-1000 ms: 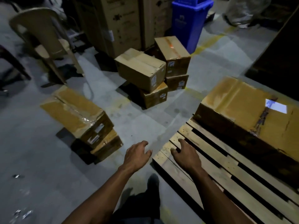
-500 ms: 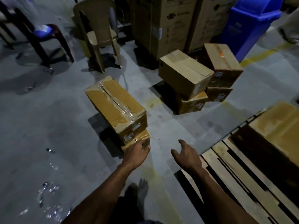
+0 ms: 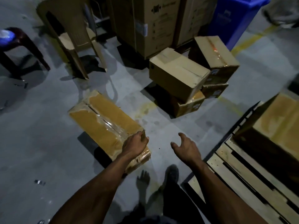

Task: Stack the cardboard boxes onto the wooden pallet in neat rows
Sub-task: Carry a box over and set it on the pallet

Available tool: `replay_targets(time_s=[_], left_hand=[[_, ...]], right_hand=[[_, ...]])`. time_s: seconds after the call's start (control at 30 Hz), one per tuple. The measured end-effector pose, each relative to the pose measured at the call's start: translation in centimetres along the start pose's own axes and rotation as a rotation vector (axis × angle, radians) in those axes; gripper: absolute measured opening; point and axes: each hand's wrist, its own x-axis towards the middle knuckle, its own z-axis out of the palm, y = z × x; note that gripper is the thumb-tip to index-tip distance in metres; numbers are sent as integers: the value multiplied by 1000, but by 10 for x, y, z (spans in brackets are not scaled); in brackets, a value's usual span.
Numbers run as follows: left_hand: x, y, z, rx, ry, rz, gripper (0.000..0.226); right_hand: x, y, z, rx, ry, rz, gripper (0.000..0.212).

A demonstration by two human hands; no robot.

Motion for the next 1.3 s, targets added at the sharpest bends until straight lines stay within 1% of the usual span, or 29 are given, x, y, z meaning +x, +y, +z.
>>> replay_targets(time_s=[0.13,0.23,0.33,0.47,0.6,0.73,0.8,0.9,1.0,1.07,1.17,1.23,1.3], left_hand=[[70,40,7,33,-23,10,52],[125,75,11,49,-23,6,53],[177,121,6,64,-30,-10,55],[237,186,-4,80,13,-19,53],[294,243,-12,20,17,0,50],[358,283,-13,-41,2,-40,51],[397,296,-11,-89,-6,-86,52],[453,312,-9,-220,-18,-162,53],[506,330,-8,-347,-8,-272,52],[531,340,-8,-411,1,-349,50],[565,352,-5,-584,43,-455,39],[581,357,-2,-667,59,-529,41],[600,359,3,-718,62,-583,51]], right_hand=[[76,13,-29,16,-1,30,69],[140,19,-61,18,3,11,67],[201,22,-105,23,-14,1,67],[264,20,-166,9,0,1,58],[323,15,-215,36,26,-12,58],[390,13,-243,0,15,-11,57],[429,12,-253,-13,10,-9,58],[484,8,-265,-16,-5,18,61],[540,3,-280,-12,-28,37,64],[570,0,-289,-10,-48,45,66],[618,-5,-304,-18,-78,45,67],[645,-6,-310,-10,-97,50,67],[677,-5,-312,11,-125,50,67]])
